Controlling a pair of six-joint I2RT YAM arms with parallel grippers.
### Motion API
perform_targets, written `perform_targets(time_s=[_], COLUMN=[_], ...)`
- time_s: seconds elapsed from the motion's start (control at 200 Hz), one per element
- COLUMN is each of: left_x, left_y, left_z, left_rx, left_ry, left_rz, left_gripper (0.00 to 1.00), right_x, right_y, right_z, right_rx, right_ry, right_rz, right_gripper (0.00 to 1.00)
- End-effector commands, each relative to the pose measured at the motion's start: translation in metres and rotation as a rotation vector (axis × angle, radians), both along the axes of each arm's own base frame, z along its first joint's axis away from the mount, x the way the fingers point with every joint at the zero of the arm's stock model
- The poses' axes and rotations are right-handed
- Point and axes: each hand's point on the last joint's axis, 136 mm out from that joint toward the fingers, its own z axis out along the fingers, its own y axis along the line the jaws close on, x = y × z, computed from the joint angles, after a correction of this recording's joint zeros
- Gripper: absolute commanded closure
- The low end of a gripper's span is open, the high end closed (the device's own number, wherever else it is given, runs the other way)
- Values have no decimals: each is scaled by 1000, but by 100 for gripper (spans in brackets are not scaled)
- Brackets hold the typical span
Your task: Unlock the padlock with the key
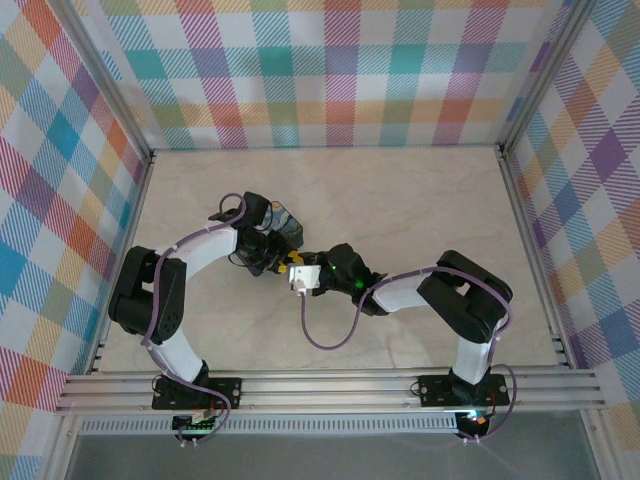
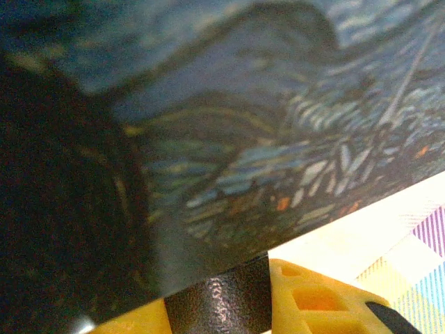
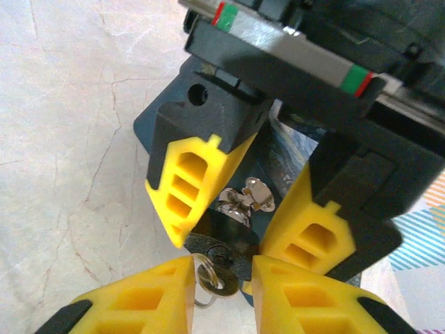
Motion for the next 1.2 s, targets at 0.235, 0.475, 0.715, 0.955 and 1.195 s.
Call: perform_targets(time_s=[0.235,0.475,0.715,0.955,1.195], left_x=[-22,-22,-23,-23,-23], left_y=[1,0,0,0,-1], left_z=[-9,-7,-6,-6,-6], left_rx=[-47,-54,-58,-58,-60], left_ry=[141,138,138,139,139], left_rz=[31,28,28,28,30], left_gripper=[91,91,91,92,92], right_x=[5,11,16,18,12], right_y=[5,7,7,5,10], right_z=[-9,-16,-17,-14,-8], right_rx=[-6,-24,-29,-18,13], right_ry=[0,-11,-8,25,95], right_rz=[3,-4,-11,-22,-19], right_gripper=[73,76,83,87,94])
